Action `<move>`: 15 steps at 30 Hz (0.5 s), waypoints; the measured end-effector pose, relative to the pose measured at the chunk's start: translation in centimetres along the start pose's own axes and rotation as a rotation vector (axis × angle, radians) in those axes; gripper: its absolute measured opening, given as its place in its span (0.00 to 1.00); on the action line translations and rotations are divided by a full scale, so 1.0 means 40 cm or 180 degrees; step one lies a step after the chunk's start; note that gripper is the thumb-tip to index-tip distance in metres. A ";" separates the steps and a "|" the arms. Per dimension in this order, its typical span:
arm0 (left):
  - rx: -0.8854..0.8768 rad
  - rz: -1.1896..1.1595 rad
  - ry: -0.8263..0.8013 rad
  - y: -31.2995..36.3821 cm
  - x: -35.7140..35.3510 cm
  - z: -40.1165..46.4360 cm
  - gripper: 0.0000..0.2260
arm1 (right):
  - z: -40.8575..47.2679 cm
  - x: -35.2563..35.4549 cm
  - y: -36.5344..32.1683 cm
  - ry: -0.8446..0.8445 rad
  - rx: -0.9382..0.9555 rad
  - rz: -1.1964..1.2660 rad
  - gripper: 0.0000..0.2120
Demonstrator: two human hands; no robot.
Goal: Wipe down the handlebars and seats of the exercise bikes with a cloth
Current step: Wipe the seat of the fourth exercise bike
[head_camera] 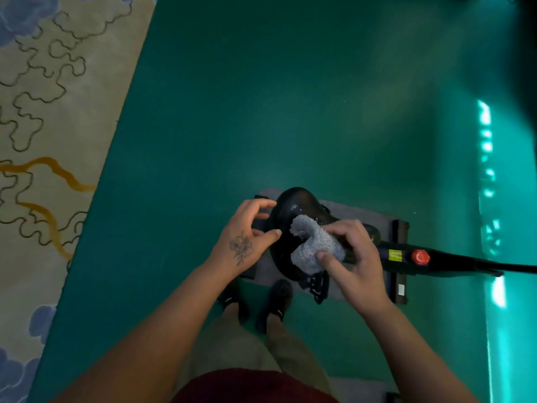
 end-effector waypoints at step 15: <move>-0.0021 0.0112 -0.0150 -0.019 -0.044 0.168 0.18 | 0.279 0.057 0.130 -0.0461 -0.0619 -0.0802 0.12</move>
Point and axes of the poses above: each hand's wrist, its own z-axis towards the middle knuckle, its own x-axis out of the back of the hand, y = z × x, the point moved 8 cm from there along z, towards the middle knuckle, and after that the axes turned 12 degrees about z, right-handed, at the moved point
